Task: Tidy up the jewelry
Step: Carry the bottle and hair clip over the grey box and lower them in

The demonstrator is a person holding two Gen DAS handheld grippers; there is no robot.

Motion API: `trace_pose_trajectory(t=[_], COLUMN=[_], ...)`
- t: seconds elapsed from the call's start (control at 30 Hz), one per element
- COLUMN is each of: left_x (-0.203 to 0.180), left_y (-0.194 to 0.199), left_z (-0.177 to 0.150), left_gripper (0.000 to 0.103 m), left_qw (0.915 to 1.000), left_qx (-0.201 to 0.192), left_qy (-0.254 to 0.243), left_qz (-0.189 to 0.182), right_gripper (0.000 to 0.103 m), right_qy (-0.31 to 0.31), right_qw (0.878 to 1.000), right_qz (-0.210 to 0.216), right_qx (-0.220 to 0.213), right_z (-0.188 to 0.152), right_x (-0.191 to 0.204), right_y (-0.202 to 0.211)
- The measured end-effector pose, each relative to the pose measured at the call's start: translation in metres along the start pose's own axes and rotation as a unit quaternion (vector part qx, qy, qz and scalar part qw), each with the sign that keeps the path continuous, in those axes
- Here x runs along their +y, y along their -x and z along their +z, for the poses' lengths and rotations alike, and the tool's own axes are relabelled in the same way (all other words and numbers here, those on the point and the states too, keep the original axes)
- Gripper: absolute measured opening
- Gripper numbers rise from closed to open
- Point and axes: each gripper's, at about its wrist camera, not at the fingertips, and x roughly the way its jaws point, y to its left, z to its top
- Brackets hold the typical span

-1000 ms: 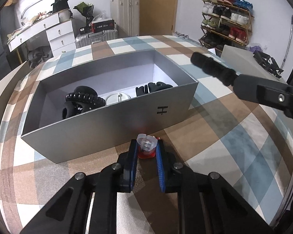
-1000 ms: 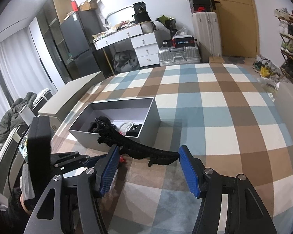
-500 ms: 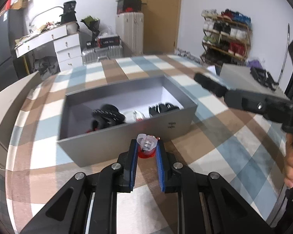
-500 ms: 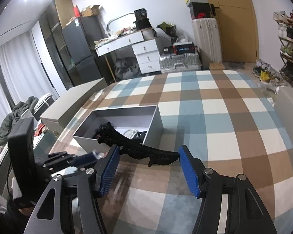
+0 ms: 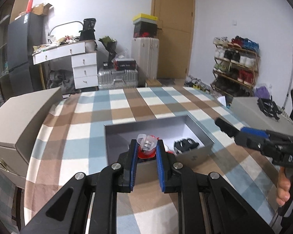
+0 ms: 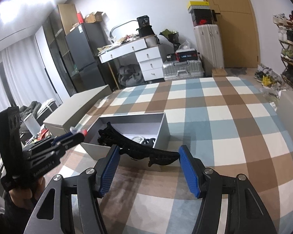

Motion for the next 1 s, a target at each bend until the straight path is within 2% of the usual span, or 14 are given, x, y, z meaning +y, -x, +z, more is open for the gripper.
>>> trace_pose_trajectory(t=[0.23,0.5,1.0], left_x=[0.015,0.018,0.025], left_y=[-0.013,-0.025,-0.029], left_z=[0.008,0.006,0.002], left_gripper=[0.013,0.013,0.013], left_qw=[0.9995,0.9989,0.9989], left_qx=[-0.024,-0.045,-0.039], left_qy=[0.021,0.010,0.027], left_qz=[-0.004,-0.006,0.000], right_gripper=[0.061,0.061,0.061], right_qy=[-0.002,-0.004,0.002], right_qw=[1.000,1.000,1.000], right_qz=[0.000,-0.004,0.000], right_qx=[-0.011,-0.023,-0.029], right_z=[0.000,-0.002,0.011], right_x=[0.001,0.001,0.015], right_y=[-0.003,-0.008,-0.029])
